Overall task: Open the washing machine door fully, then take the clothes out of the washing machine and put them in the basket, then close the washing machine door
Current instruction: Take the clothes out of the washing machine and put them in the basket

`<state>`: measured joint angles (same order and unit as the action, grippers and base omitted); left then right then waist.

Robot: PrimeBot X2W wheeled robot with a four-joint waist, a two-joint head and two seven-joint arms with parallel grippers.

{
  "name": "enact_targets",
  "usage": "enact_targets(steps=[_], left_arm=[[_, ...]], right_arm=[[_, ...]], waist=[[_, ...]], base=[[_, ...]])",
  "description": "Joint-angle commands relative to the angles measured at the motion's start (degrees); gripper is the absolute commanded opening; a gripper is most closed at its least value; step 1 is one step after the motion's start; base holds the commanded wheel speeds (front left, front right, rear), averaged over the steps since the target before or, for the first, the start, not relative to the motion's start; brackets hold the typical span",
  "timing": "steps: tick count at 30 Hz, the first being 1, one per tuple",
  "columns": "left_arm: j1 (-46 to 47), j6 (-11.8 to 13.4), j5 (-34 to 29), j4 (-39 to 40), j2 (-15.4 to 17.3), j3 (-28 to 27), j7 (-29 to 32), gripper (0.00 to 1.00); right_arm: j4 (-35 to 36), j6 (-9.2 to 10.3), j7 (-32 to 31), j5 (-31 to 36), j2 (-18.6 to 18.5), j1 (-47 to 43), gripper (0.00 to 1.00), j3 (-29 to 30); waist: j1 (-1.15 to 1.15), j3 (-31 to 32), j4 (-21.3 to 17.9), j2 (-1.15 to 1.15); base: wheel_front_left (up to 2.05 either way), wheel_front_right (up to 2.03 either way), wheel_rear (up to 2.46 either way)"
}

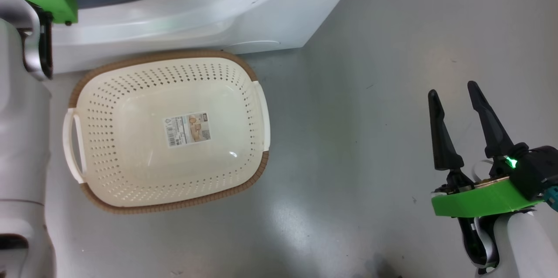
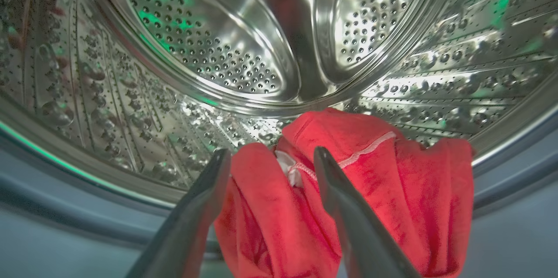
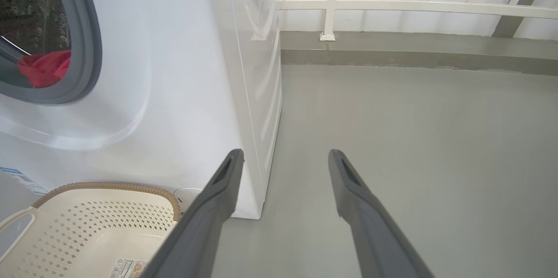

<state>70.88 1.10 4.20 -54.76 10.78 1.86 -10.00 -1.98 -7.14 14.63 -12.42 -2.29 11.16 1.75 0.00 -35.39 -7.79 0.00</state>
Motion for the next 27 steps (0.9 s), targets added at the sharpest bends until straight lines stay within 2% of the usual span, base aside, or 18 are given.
enact_targets(steps=[1,17,27], left_arm=[[1.19,0.68,-0.61,0.05,3.23,-0.39,1.00,1.00],[6.92,2.75,-1.82,-12.21,6.81,2.05,11.86,1.00],[7.96,3.13,-1.83,-15.36,7.92,3.18,15.30,1.00]], right_arm=[[0.98,-0.35,0.37,-0.23,-0.59,0.45,1.00,-1.53],[0.39,-0.35,0.37,-0.85,-0.59,0.81,1.00,-3.40],[0.36,-0.35,0.37,-1.17,-0.59,0.99,1.00,-4.00]], waist=[[0.00,-0.19,-0.57,0.00],[0.00,-0.61,-3.77,0.00],[0.00,-1.17,-4.96,0.00]], base=[[0.00,0.00,0.00],[0.00,0.00,0.00],[0.00,0.00,0.00]])
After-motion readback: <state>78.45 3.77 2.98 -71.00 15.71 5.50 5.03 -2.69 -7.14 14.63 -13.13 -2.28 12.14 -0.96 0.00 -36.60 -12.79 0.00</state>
